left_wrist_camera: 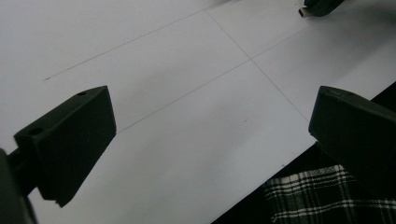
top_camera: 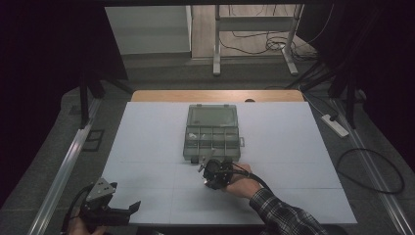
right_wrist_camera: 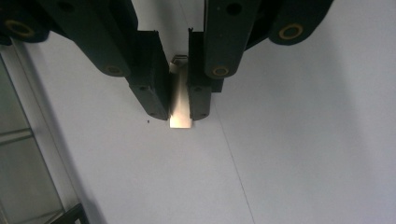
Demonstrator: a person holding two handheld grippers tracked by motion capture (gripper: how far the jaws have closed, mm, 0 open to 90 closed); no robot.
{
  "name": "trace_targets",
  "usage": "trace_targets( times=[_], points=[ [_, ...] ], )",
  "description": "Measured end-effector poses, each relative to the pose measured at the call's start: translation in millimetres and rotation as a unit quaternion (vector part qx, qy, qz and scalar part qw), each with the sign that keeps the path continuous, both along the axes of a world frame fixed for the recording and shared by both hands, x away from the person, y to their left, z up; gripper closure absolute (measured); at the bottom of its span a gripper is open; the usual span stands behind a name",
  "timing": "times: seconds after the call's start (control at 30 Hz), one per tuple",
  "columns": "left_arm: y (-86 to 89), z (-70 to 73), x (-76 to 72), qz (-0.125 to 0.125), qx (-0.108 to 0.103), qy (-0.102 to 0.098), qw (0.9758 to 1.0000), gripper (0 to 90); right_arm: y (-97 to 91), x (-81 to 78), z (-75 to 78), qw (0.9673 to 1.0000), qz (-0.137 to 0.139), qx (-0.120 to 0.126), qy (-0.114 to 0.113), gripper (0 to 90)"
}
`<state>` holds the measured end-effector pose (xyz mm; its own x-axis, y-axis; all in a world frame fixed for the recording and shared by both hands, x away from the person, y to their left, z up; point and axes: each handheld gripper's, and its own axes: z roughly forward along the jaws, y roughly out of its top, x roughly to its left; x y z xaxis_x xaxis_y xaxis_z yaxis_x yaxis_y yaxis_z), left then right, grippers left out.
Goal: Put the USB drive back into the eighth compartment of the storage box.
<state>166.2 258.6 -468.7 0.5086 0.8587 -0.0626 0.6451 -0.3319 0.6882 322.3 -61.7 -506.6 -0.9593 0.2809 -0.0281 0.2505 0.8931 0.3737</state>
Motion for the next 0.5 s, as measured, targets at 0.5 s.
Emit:
trace_targets(
  times=[0.5],
  points=[
    [0.1, -0.2, 0.4, 0.001, -0.002, 0.002, 1.0, 1.0, -7.0, 3.9, 8.8, 0.9988, -0.016, 0.041, 0.021, 78.7]
  ],
)
